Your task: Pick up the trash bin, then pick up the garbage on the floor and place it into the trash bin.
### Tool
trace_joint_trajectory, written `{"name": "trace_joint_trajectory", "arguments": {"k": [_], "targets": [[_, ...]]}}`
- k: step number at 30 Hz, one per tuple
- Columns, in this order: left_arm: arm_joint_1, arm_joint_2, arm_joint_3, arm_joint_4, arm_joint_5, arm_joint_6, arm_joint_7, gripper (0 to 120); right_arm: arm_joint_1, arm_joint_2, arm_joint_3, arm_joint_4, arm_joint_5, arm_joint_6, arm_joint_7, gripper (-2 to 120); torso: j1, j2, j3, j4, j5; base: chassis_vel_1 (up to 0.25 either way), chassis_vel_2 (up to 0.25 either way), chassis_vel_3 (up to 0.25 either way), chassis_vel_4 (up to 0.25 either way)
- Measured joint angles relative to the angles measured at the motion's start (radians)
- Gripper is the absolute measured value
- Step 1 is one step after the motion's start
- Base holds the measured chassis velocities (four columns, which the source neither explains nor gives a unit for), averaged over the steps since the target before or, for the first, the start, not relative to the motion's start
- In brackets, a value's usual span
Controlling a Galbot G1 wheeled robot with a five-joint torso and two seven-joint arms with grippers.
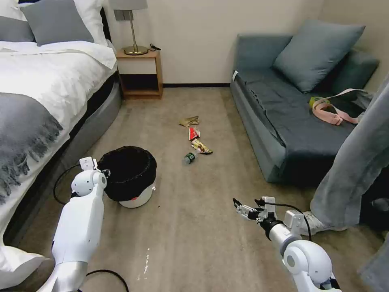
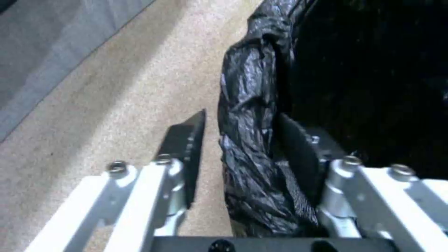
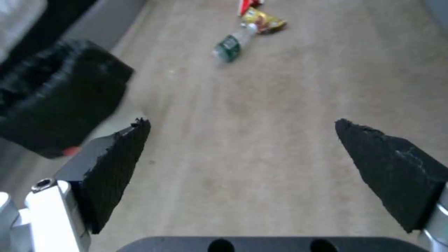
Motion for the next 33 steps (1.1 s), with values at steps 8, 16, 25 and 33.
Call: {"name": "trace_joint_trajectory", "arguments": {"k": [8,16,25,33], "targets": [[0.011,0.009,-0.012,-0.005,0.001,0.000,0.008,14,0.004,-0.004,0.003,0.007,0.001,-0.005,0.001,100,0.000,0.000,0.000,-0.0001,0.0000,0.000,0.000,0.000,0.000],[0.032,0.013,-0.023,-0.020,0.001,-0.002,0.010,8,0.001,-0.004,0.002,0.010,-0.002,-0.005,0.001,100,0.000,0.000,0.000,-0.0002,0.0000,0.000,0.000,0.000,0.000],[0.085,0.037,-0.039,-0.105,0.022,-0.011,0.014,7,-0.004,-0.001,-0.005,0.010,-0.031,0.002,-0.002,100,0.000,0.000,0.000,0.0000,-0.0002,0.000,0.000,0.000,0.000],[0.171,0.072,-0.058,-0.259,0.060,-0.024,0.038,5,-0.008,0.001,-0.007,0.008,-0.052,0.021,-0.019,100,0.000,0.000,0.000,0.0001,0.0000,0.000,0.000,0.000,0.000]]}}
